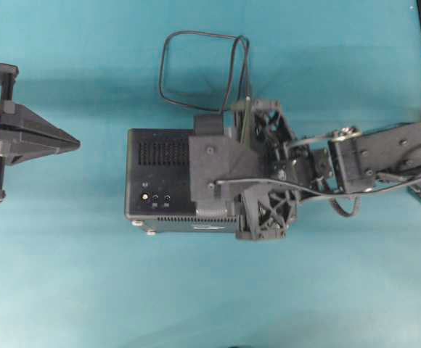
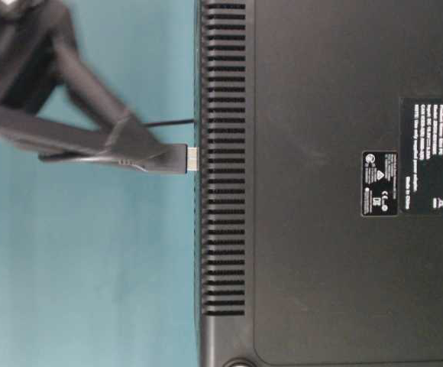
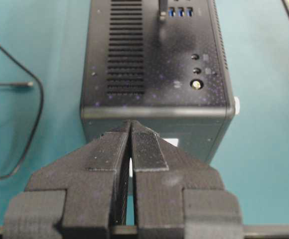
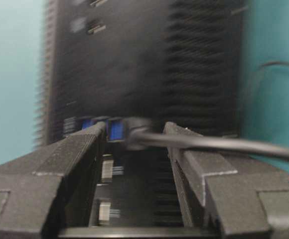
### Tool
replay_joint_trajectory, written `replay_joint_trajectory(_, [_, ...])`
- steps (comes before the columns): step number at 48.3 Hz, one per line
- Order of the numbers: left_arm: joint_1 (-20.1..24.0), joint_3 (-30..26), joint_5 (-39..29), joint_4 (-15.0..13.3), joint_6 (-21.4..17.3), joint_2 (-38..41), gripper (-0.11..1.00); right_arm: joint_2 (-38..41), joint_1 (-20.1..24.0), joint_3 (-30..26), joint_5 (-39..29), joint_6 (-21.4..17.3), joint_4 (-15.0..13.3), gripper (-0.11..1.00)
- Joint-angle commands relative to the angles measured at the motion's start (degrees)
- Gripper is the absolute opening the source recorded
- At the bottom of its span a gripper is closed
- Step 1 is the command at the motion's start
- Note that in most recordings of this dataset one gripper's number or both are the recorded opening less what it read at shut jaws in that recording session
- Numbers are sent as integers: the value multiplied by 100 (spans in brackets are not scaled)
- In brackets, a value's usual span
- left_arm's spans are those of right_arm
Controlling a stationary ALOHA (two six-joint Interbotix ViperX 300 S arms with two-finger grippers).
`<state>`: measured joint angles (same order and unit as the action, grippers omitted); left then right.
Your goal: Insert the USB into the PC box with both arms.
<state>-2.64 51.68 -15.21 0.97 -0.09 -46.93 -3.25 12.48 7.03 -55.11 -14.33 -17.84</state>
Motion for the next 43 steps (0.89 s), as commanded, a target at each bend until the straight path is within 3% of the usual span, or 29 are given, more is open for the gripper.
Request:
replay_joint_trajectory(1, [-18,-70,79,9,-9,18,0,-123,18,-264,-26,-62,-123,57])
replay_joint_trajectory(20, [-18,-53,132,9,0,9,0,-123,35,-167,-26,-62,-167,50])
replay_joint_trajectory(33, [-18,-53,132,9,-9,18,0,-167,132,-97,9,-79,-141,15])
replay_joint_trajectory(43, [-18,-53,141,9,-9,9,0,-167,167,-44,9,-88,-105,8])
